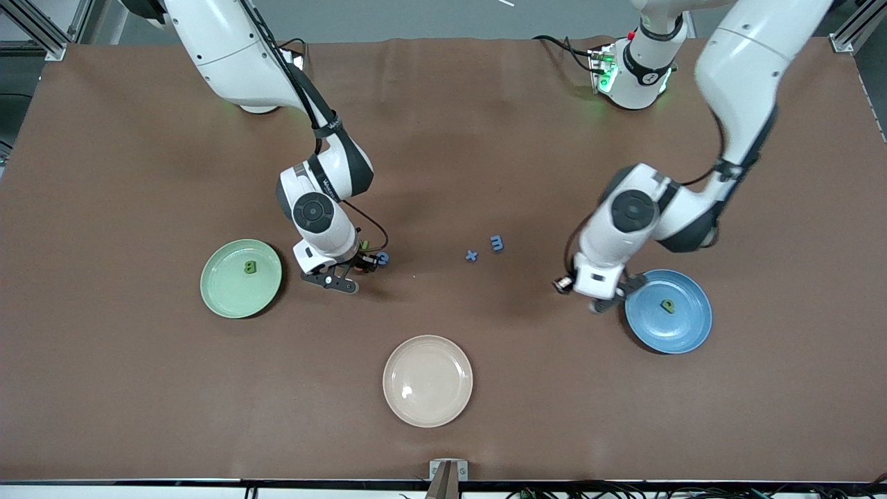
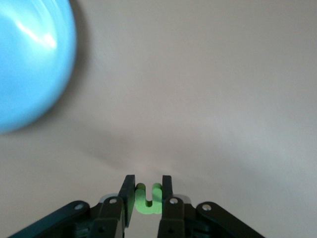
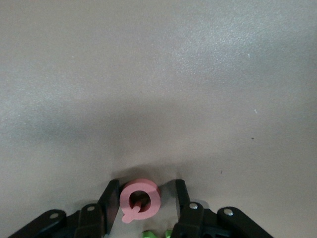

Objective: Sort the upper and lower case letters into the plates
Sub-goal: 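Drop the Q on the green plate while the left gripper drops u on blue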

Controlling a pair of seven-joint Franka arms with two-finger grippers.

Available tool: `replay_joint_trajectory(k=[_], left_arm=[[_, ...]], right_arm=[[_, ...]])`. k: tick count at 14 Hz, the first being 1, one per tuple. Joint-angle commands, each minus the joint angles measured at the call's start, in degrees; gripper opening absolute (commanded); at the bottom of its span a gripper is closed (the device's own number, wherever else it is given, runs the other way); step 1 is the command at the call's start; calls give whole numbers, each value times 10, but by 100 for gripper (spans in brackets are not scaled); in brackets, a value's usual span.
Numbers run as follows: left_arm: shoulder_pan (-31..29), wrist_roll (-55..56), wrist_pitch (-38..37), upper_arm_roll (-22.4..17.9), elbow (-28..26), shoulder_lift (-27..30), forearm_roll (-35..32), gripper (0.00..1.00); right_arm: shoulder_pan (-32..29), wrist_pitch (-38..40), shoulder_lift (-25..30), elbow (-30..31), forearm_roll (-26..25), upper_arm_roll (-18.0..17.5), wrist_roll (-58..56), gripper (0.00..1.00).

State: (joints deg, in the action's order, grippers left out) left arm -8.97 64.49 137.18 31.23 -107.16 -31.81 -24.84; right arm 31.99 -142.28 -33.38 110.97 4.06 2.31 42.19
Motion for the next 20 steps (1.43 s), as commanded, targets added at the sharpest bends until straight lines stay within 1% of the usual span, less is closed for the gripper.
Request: replay_joint_trajectory(k=[1, 2, 3, 4, 6, 7, 9, 10, 11, 13, 14, 15, 16, 19, 20], left_arm=[[-42, -68, -48, 4, 46, 0, -12, 0], [-60, -92, -49, 3, 48, -4, -12, 0], [-76, -111, -49, 3, 48, -12, -13, 0], [-95, -120, -48, 4, 49, -23, -19, 1], [-109, -120, -46, 3, 49, -38, -47, 1], [-116, -118, -41, -2, 48, -49, -69, 2], [-133, -115, -26, -9, 47, -62, -93, 5], [-134, -115, -24, -9, 48, -66, -93, 11], [-134, -114, -24, -9, 48, -65, -93, 14], [-133, -107, -24, -9, 45, -65, -92, 28], [-131, -107, -24, -8, 45, -65, -88, 42], [-128, -106, -24, -8, 44, -63, -86, 74], [-127, -106, -24, -7, 42, -62, -86, 99], [-128, -105, -31, -3, 34, -49, -85, 100], [-127, -94, -31, 5, 26, -41, -85, 100]], right_arm=[[1, -3, 11, 14, -11, 0, 13, 29], [0, -3, 11, 14, -11, 0, 13, 22], [-1, -3, 11, 13, -11, 0, 13, 10], [-3, 2, 11, 12, -11, 0, 13, 3], [-26, 6, 20, 6, -11, 1, -2, 1], [-44, 30, 31, -6, -11, 0, -22, 0], [-87, 124, 49, -44, -10, 0, -88, 0], [-108, 153, 59, -55, -10, 0, -123, 0], [-130, 165, 69, -56, -9, 0, -162, 0], [-182, 176, 78, -52, -9, -1, -249, 0], [-205, 177, 77, -48, -9, -1, -288, 0], [-219, 170, 76, -39, -9, -1, -308, 0], [-225, 160, 75, -32, -9, -1, -313, 1], [-226, 89, 74, 27, -7, -1, -312, 1], [-225, 74, 74, 42, -7, -2, -312, 1]])
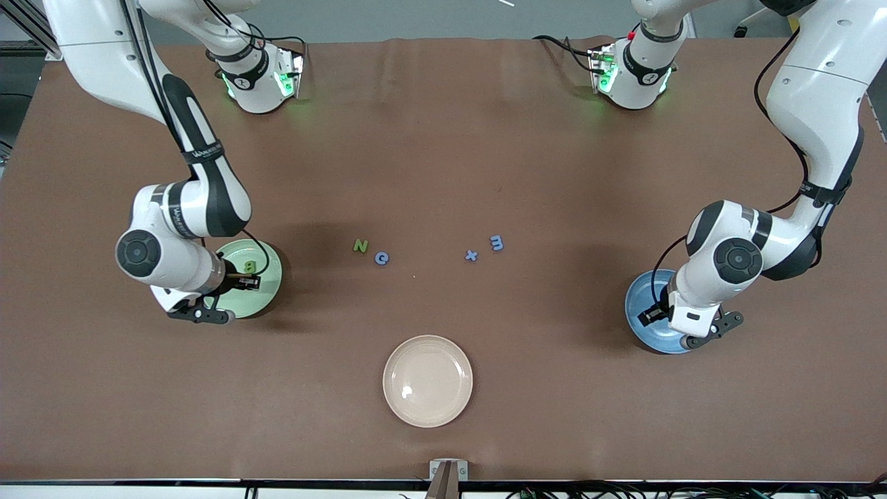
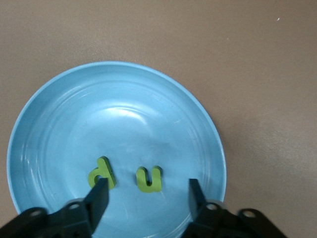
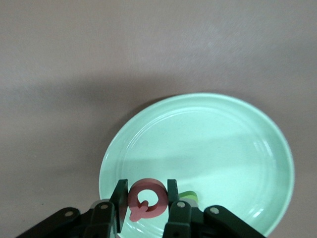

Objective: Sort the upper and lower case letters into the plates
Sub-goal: 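Reach the blue e with the left gripper while the right gripper leaves the plate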

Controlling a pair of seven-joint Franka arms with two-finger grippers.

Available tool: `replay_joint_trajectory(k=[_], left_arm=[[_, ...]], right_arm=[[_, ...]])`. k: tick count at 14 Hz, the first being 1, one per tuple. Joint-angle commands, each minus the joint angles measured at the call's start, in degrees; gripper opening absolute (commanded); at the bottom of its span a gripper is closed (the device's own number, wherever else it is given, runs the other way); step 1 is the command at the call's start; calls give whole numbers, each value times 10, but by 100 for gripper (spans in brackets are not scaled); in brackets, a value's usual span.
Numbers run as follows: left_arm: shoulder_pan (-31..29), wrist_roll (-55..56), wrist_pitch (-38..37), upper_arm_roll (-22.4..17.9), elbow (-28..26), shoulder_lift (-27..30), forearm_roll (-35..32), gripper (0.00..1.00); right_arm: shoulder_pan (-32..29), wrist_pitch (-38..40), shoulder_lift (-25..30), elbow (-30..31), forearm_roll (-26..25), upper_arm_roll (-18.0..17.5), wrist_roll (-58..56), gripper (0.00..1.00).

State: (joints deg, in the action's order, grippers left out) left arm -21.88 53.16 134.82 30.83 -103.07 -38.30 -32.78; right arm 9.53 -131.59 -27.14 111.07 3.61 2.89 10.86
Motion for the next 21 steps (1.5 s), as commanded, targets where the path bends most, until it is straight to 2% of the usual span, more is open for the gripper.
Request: replay_joint_trajectory(k=[1, 5, 8, 10, 11, 12, 13, 15, 17, 19, 21], left_arm=[[0, 53, -10, 39, -21, 25, -4, 100], [10, 138, -15, 105, -49, 33, -6, 100], [76, 201, -15, 108, -59, 30, -11, 99], [126, 242, -10, 107, -57, 15, -15, 97], [148, 264, -8, 107, -56, 11, -17, 96], [169, 283, -8, 106, -56, 9, -30, 94], [181, 301, -8, 106, -57, 1, -45, 93], [203, 337, 7, 106, -58, -19, -66, 90], [221, 360, 20, 105, -57, -34, -76, 85], [223, 360, 33, 105, -58, -43, -78, 82], [231, 360, 40, 105, -58, -55, -78, 76]], right_arm=[[0, -38, 11, 51, -3, -8, 1, 1], [0, -45, 9, 69, -3, -7, 1, 2], [0, -47, 9, 69, -3, -7, 1, 4], [1, -50, 8, 69, -3, -7, 1, 8], [1, -47, 8, 68, -3, -7, 1, 30], [1, -48, 8, 67, -3, -7, 1, 90], [0, -45, 8, 64, -3, -7, 2, 100], [0, -39, 10, 55, -3, -8, 8, 100], [9, 5, 12, 15, 3, -11, 28, 100], [38, 43, 9, -20, 3, -11, 91, 100], [78, 26, 9, -21, 3, -10, 152, 100]])
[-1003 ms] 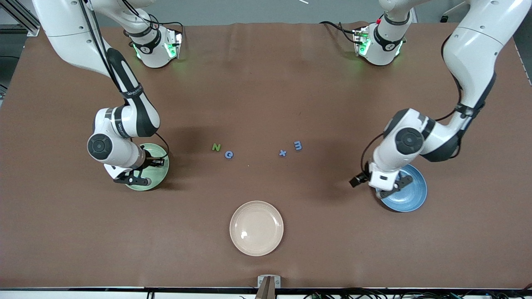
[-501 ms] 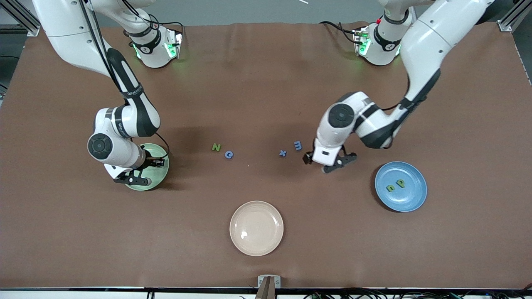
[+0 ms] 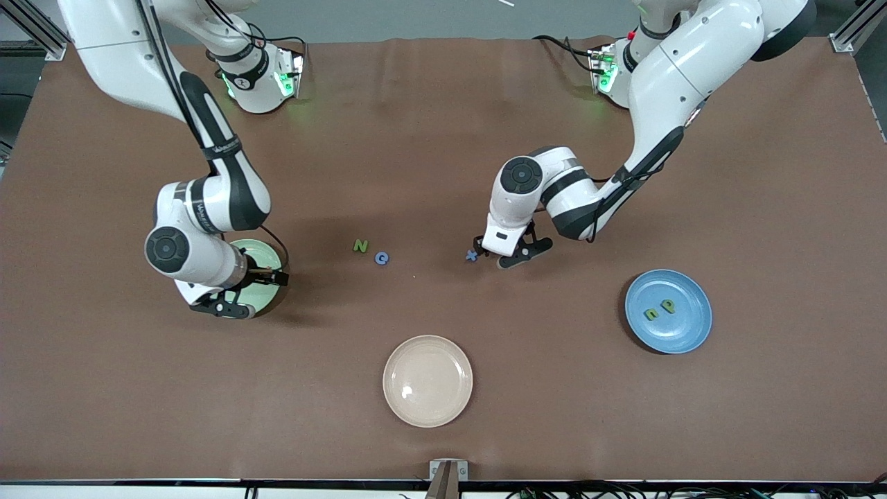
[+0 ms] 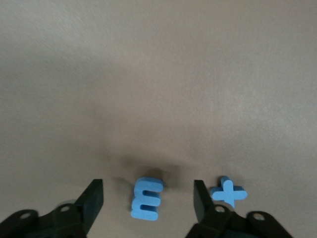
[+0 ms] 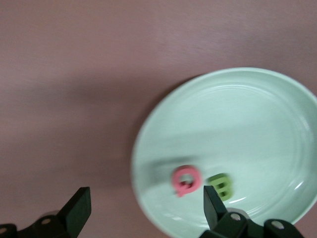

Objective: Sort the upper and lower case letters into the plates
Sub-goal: 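Grasp the blue e with the left gripper while the right gripper grasps green N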

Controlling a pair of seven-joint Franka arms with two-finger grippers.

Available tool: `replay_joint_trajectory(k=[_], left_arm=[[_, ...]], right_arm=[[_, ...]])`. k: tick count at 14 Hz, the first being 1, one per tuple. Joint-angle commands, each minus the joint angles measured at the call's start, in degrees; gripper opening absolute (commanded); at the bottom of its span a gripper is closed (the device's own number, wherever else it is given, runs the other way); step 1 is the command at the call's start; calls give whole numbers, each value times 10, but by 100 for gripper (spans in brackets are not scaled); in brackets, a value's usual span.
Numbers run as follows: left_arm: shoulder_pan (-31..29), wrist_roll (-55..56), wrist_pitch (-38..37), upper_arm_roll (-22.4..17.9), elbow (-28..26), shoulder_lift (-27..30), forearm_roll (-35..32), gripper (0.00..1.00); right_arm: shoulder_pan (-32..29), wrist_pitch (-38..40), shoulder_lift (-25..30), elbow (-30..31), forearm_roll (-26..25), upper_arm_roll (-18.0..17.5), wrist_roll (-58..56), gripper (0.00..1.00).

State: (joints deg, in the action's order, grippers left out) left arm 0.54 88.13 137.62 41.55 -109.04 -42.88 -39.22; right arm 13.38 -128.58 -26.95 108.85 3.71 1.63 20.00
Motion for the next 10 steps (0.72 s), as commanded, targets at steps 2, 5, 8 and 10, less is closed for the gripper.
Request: replay_joint_trajectory(k=[2, 5, 8, 10], left_arm=[[7, 12, 11, -2, -1, -11, -14, 72], [7, 13, 12, -2, -6, -12, -15, 54], [4, 13, 11, -2, -1, -9, -14, 7], [-5, 10, 11, -2, 1, -7, -14, 0]], right_arm=[[73, -51, -5, 9, 2, 1, 108, 100], [116, -87, -20, 15, 2, 2, 172, 100], [133, -105, -19, 40, 2, 2, 188, 100], [149, -148, -14, 75, 2, 2, 191, 100]])
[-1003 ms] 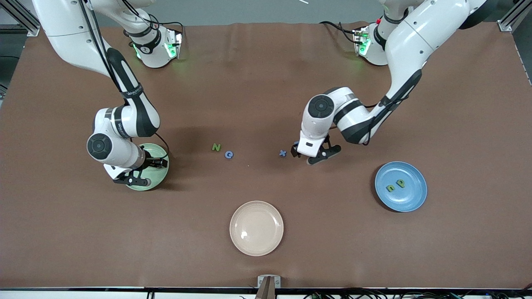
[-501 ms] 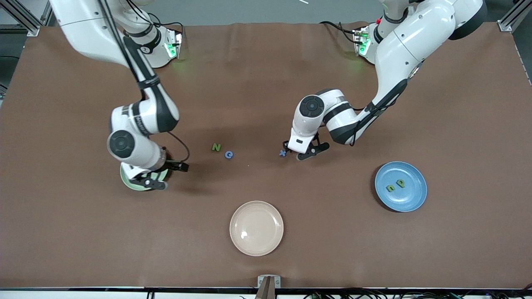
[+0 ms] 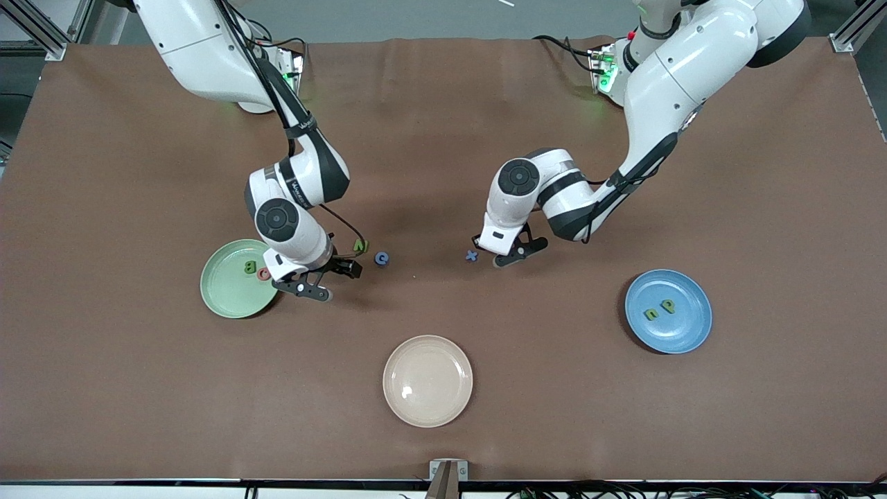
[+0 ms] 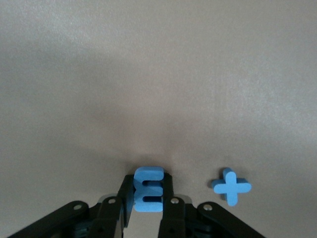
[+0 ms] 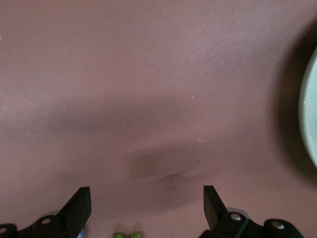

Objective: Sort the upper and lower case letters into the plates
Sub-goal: 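Grasp the blue e with the left gripper while the right gripper grasps green N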

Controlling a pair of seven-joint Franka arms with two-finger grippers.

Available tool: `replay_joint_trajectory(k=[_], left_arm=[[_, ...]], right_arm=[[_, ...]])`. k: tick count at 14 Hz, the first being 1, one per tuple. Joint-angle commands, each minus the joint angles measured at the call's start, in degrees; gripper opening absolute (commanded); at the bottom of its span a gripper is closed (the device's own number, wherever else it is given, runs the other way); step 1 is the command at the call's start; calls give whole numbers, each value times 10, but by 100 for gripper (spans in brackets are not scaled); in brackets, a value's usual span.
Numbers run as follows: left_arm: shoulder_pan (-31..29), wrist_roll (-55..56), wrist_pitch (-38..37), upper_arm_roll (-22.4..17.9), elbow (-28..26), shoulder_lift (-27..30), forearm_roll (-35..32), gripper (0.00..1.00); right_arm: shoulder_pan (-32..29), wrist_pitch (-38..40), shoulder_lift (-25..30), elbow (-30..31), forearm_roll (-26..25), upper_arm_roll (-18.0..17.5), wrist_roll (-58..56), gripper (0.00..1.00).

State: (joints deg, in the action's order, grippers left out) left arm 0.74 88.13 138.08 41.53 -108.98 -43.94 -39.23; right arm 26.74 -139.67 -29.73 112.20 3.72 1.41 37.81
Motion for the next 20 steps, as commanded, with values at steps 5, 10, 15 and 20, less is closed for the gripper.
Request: replay_joint_trajectory(k=[5, 10, 15, 20], left_arm=[[-29, -18, -4, -2, 73, 11, -14, 0], [-86, -127, -46, -2, 108, 23, -13, 0], [-163, -308, -141, 1, 104, 74, -11, 0], [-251, -403, -148, 4, 62, 80, -11, 0]], right_arm=[[41, -89, 15, 76, 2, 4, 43, 100], [64, -91, 42, 108, 2, 4, 53, 100], [75, -118, 42, 124, 2, 4, 68, 97], [75, -134, 40, 134, 1, 4, 67, 84]])
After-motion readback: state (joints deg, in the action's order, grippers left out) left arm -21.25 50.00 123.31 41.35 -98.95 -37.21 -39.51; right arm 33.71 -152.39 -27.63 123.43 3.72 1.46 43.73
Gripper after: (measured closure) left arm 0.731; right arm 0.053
